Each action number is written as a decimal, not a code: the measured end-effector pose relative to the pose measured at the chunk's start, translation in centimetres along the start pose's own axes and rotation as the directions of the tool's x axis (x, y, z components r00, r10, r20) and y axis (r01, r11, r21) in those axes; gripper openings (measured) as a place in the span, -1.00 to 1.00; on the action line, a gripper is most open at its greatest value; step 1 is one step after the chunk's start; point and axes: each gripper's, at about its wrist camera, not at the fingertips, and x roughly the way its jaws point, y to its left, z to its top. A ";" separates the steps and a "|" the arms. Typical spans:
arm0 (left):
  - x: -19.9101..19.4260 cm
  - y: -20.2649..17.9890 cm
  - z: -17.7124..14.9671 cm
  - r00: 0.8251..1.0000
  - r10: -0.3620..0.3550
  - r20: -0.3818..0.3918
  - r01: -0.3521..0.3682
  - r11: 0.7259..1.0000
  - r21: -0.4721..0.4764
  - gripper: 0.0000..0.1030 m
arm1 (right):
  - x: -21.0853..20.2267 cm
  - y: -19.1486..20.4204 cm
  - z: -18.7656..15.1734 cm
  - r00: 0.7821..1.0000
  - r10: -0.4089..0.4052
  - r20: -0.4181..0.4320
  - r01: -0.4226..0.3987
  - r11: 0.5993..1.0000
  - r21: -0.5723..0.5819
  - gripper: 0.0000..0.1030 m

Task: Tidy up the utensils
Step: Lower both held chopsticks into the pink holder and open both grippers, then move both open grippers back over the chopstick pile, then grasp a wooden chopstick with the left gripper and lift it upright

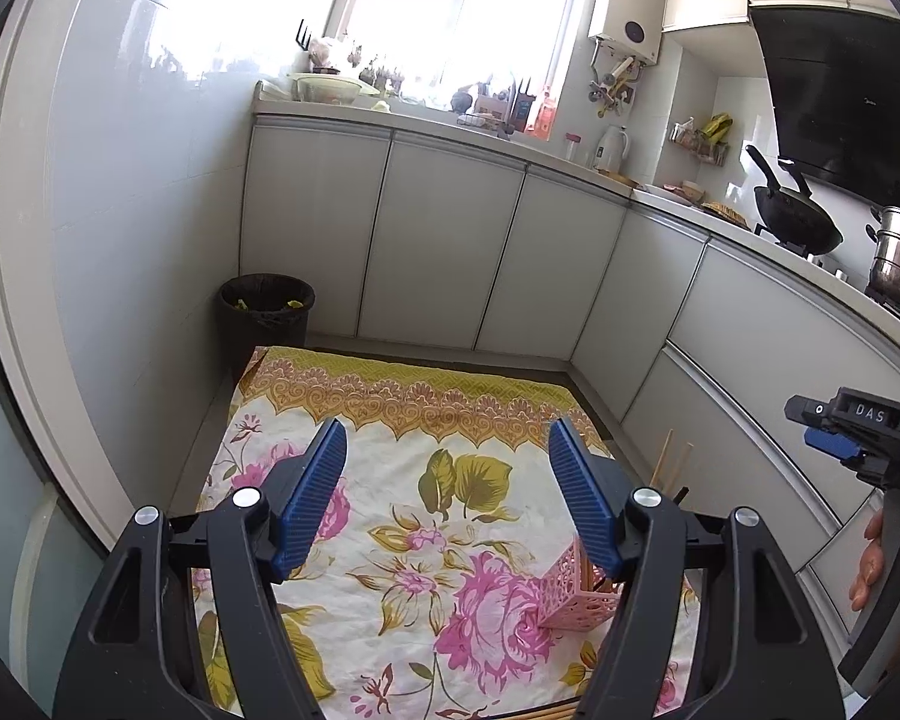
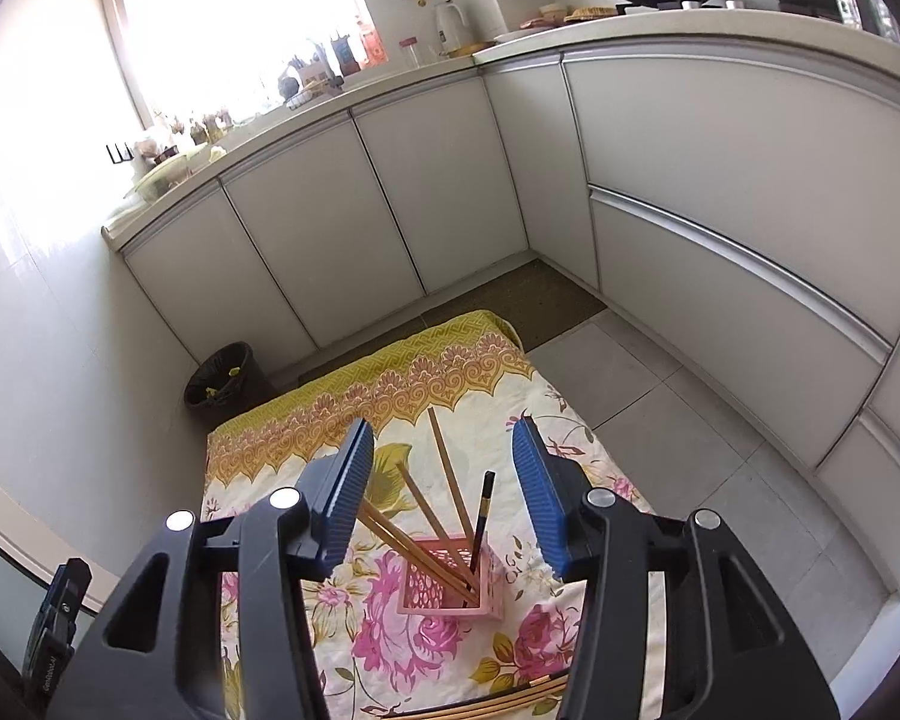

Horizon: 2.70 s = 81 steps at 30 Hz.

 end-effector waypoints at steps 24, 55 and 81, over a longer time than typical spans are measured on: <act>3.4 -7.7 -7.4 0.932 -0.107 -0.346 0.226 0.918 0.326 0.84 | -5.0 -14.6 -20.1 0.963 -0.016 -0.268 0.069 0.980 0.187 0.76; 12.0 -18.3 -24.7 0.406 0.047 -0.913 0.845 0.362 0.394 0.06 | -4.4 -19.1 -24.7 0.949 0.050 -0.312 0.016 0.978 0.207 0.76; 13.1 -17.7 -25.0 0.347 0.056 -0.936 0.831 0.445 0.334 0.26 | -3.5 -20.3 -24.8 0.936 0.078 -0.344 0.023 0.960 0.281 0.76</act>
